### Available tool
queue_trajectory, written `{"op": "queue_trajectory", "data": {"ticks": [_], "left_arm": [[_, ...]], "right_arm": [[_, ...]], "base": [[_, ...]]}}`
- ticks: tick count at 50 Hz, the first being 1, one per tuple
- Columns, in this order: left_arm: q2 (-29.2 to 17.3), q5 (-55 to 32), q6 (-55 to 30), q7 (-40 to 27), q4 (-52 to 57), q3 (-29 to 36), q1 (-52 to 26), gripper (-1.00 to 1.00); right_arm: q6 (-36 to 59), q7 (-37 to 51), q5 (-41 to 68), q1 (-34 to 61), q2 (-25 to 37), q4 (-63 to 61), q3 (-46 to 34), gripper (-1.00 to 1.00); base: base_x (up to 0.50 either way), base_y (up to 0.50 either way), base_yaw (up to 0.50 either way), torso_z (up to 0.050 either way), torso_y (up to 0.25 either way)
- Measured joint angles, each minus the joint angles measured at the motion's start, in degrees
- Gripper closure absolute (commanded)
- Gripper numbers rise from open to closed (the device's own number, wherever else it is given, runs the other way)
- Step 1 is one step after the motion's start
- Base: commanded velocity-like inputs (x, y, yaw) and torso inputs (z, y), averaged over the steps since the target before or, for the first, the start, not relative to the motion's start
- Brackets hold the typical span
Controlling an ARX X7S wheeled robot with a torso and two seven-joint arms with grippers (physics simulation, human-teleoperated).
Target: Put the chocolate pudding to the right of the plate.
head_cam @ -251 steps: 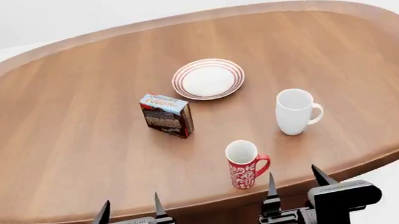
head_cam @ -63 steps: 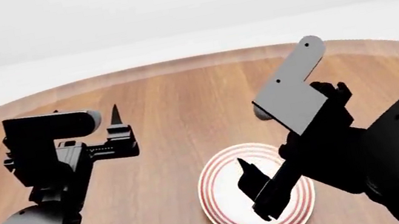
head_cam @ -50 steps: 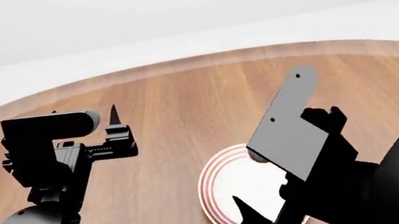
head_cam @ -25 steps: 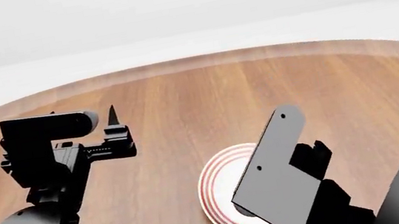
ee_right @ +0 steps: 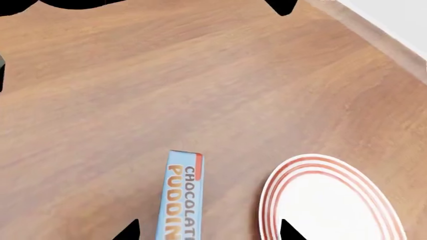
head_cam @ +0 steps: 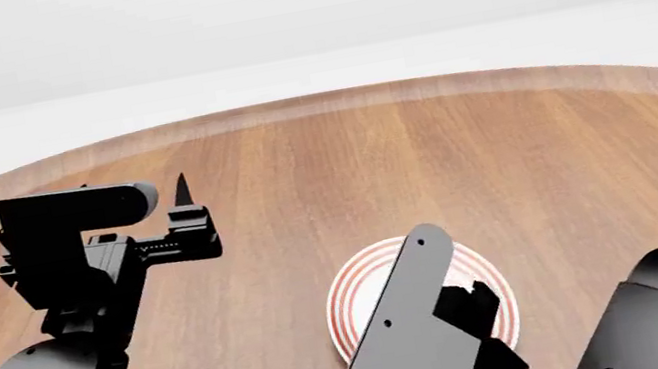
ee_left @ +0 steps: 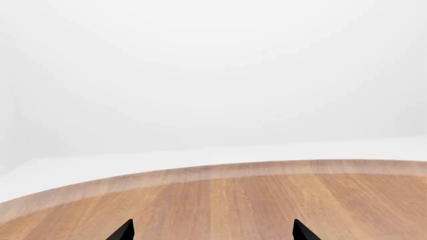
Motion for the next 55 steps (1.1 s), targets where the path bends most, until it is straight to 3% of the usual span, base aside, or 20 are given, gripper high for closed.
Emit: {"op": "queue_trajectory", "data": {"ticks": [21, 35, 55], "left_arm": [[-0.3, -0.6, 0.2, -0.4, -0.2, -0.1, 0.0, -1.0], [-0.5, -1.0, 0.4, -0.6, -0.2, -0.1, 0.1, -1.0], [-0.7, -1.4, 1.0, -0.9, -0.6, 0.0, 0.4, -1.0]], "right_arm": [[3.9, -8.5, -10.6, -10.5, -1.9, 1.5, 0.4, -1.0], [5.1, -13.0, -13.9, -11.4, -2.5, 6.4, 0.6, -1.0], [8.5, -26.7, -27.4, -16.3, -4.3, 14.8, 0.5, -1.0]], "base": [[0.0, 0.0, 0.0, 0.0, 0.0], [0.0, 0.0, 0.0, 0.0, 0.0], [0.0, 0.0, 0.0, 0.0, 0.0]]}}
